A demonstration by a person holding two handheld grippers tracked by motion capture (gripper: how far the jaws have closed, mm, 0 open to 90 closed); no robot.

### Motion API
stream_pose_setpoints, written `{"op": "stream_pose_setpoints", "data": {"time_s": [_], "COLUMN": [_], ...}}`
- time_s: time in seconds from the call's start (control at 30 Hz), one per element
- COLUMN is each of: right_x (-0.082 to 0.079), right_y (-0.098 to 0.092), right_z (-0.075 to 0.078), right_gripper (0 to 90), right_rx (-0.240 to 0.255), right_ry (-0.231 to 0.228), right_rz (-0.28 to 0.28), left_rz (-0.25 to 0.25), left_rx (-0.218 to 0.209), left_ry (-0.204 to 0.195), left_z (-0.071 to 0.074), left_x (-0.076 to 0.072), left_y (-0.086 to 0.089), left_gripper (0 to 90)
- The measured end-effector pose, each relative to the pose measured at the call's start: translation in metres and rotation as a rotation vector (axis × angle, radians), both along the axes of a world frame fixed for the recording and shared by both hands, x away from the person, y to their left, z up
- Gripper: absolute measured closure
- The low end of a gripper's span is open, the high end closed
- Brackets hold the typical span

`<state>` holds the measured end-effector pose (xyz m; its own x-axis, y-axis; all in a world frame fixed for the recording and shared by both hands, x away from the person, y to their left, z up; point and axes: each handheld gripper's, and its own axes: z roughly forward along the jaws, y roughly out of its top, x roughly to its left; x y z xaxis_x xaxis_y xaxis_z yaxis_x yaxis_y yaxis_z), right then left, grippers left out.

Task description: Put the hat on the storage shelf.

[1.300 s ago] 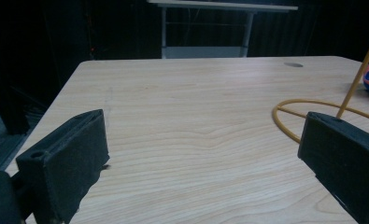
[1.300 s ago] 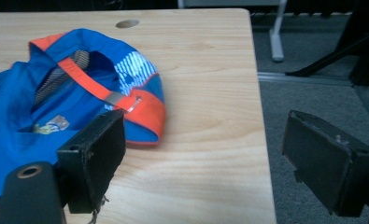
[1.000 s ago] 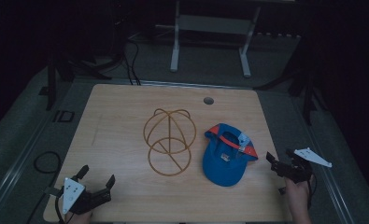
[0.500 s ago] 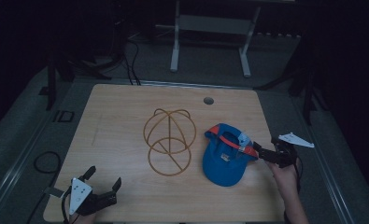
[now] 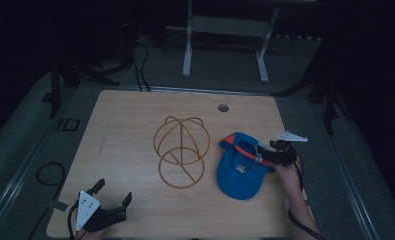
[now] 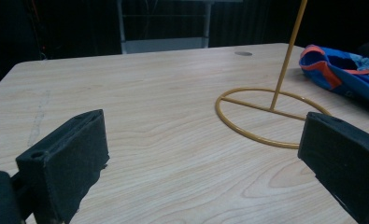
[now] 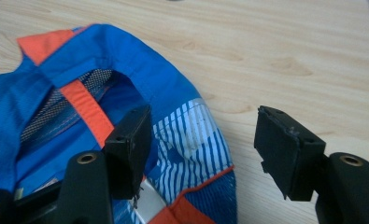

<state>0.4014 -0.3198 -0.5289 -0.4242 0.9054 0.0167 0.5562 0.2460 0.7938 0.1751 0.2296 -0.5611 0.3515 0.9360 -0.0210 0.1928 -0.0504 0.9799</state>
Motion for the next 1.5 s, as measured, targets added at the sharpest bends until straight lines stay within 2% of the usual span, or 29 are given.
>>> {"op": "stream_pose_setpoints", "data": {"time_s": [0.2,0.27,0.4,0.53,0.7,0.77,0.8,0.83,0.9,1.07,1.33,1.5], "right_x": [0.009,0.009,0.009,0.007,0.006,0.005,0.005,0.005,0.004,-0.003,-0.018,-0.031], "right_y": [0.005,0.007,0.011,0.013,0.012,0.013,0.016,0.017,0.018,0.023,0.032,0.04], "right_z": [-0.014,-0.017,-0.025,-0.03,-0.029,-0.028,-0.026,-0.025,-0.02,0.0,0.046,0.074], "right_gripper": [38.5,43.0,52.3,67.2,85.2,86.4,87.3,87.5,87.8,87.9,87.9,88.0], "right_rx": [-0.038,-0.038,-0.091,-0.107,-0.113,-0.12,-0.145,-0.149,-0.142,-0.144,-0.113,-0.124], "right_ry": [0.04,0.045,0.056,0.054,0.046,0.048,0.041,0.041,0.035,-0.014,-0.092,-0.152], "right_rz": [-0.019,-0.005,0.008,0.007,-0.005,-0.006,0.0,0.004,0.012,0.036,0.106,0.14], "left_rz": [0.0,0.001,0.001,0.005,0.003,0.001,-0.002,-0.003,-0.003,-0.001,0.007,0.016], "left_rx": [0.006,0.001,-0.005,-0.004,-0.002,0.0,-0.003,-0.004,-0.005,-0.004,0.001,0.012], "left_ry": [0.003,0.006,0.009,0.008,0.009,0.008,0.011,0.013,0.012,0.02,0.031,0.038], "left_z": [0.0,0.0,-0.001,0.0,0.0,-0.001,0.0,0.0,0.0,0.001,0.002,0.004], "left_x": [-0.001,-0.001,-0.001,-0.002,-0.001,-0.001,-0.001,-0.001,-0.001,-0.001,-0.001,-0.002], "left_y": [0.0,0.0,0.001,0.002,0.001,0.001,0.001,0.001,0.001,-0.001,-0.003,-0.005], "left_gripper": [2.0,2.0,2.0,2.0,2.0,2.1,2.0,2.1,2.1,2.1,2.1,2.1]}}
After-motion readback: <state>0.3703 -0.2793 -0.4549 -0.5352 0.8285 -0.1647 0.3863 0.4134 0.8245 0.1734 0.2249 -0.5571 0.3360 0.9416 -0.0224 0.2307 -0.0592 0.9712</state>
